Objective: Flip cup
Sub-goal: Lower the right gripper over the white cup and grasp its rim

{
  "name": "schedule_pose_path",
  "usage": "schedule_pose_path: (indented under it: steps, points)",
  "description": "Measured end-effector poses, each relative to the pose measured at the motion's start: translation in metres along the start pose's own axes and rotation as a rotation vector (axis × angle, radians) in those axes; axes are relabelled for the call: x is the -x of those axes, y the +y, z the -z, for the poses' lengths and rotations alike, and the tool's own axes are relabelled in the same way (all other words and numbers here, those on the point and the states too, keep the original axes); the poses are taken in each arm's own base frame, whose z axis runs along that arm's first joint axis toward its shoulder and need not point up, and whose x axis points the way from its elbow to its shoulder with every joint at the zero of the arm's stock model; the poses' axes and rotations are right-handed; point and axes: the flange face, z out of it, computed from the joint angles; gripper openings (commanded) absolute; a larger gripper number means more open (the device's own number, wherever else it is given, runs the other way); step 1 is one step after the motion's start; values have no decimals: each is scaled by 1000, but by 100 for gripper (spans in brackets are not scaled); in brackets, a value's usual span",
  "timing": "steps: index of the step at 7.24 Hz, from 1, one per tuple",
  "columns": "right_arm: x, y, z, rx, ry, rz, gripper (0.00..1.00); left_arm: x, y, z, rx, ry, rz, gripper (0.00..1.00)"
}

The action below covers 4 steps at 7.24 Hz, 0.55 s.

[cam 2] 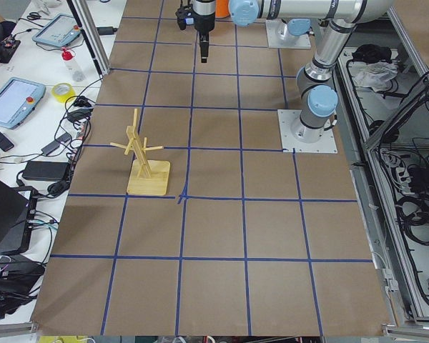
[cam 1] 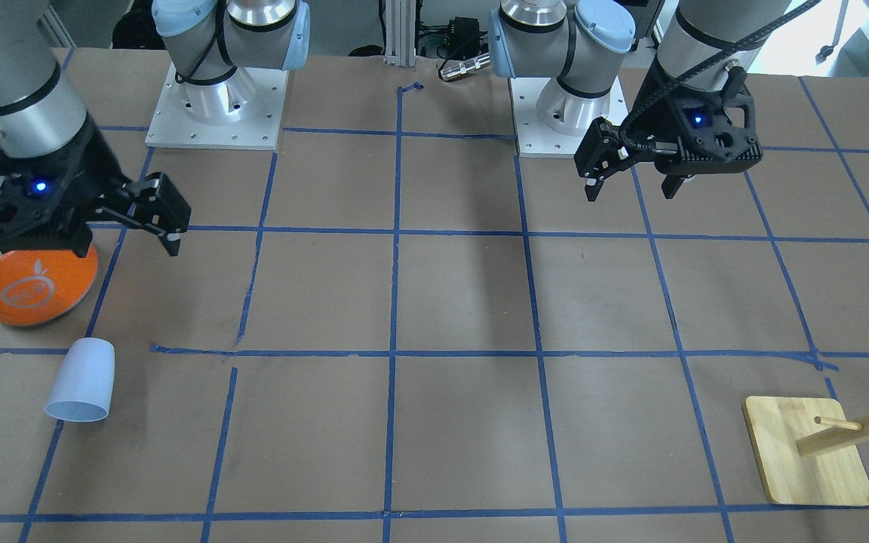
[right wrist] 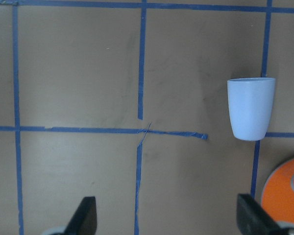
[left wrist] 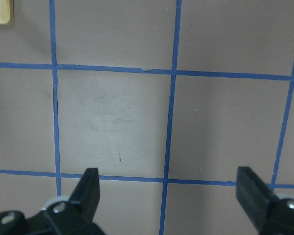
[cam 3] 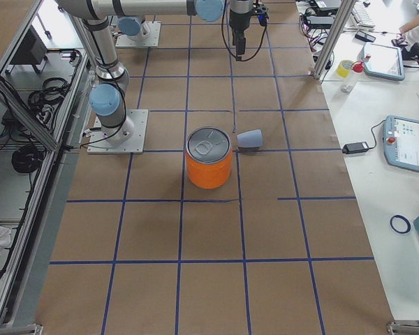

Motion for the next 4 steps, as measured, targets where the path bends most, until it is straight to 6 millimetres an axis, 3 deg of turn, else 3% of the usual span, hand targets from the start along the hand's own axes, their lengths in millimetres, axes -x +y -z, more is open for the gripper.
schedule_pose_path:
  steps: [2, 4]
  points:
    - [-45, -42, -50, -19, 30, -47, 100, 0, 0, 0, 0, -1, 0, 100]
    - [-78, -66, -107, -3, 93, -39, 96, 0, 0, 0, -1, -1, 0, 100]
